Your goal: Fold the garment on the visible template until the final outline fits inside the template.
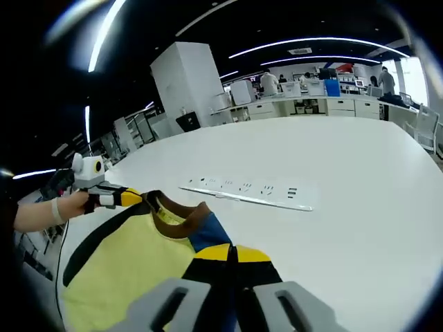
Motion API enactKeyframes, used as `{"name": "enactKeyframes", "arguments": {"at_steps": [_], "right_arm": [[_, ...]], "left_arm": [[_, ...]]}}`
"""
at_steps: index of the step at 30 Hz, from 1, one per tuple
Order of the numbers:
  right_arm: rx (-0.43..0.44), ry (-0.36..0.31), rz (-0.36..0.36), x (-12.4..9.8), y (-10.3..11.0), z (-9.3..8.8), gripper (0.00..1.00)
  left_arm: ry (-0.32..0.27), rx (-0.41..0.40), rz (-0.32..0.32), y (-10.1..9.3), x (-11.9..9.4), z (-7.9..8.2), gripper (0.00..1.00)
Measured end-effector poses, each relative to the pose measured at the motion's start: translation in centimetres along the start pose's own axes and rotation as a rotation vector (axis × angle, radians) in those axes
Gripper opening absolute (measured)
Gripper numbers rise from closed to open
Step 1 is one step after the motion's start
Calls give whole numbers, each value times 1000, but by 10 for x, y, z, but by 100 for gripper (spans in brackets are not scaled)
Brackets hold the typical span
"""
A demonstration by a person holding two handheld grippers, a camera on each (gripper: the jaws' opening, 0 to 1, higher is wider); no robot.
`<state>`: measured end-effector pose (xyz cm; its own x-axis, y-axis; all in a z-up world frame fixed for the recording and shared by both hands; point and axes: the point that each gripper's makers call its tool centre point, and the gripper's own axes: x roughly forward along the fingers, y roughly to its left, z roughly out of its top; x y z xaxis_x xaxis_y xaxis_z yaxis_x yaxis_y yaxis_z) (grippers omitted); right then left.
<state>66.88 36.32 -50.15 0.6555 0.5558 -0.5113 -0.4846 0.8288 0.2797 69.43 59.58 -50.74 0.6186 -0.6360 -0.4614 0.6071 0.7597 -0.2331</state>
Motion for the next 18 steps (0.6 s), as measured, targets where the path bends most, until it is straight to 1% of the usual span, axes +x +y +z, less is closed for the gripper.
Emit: {"name": "enactKeyframes", "arguments": {"at_steps": [1, 2, 10, 18], "right_arm": [[1, 6, -6, 10, -10, -6, 0], [-2, 15, -10, 13, -14, -8, 0], [-29, 46, -25, 14, -17, -15, 0], [-34, 62, -29, 13, -17, -17, 0]], "left_arm": [[7, -5, -1, 1, 2, -3, 0], [19, -5, 2, 4, 6, -4, 0], [37, 2, 6, 3, 14, -8, 0], [49, -2, 7, 3, 17, -12, 0]]}}
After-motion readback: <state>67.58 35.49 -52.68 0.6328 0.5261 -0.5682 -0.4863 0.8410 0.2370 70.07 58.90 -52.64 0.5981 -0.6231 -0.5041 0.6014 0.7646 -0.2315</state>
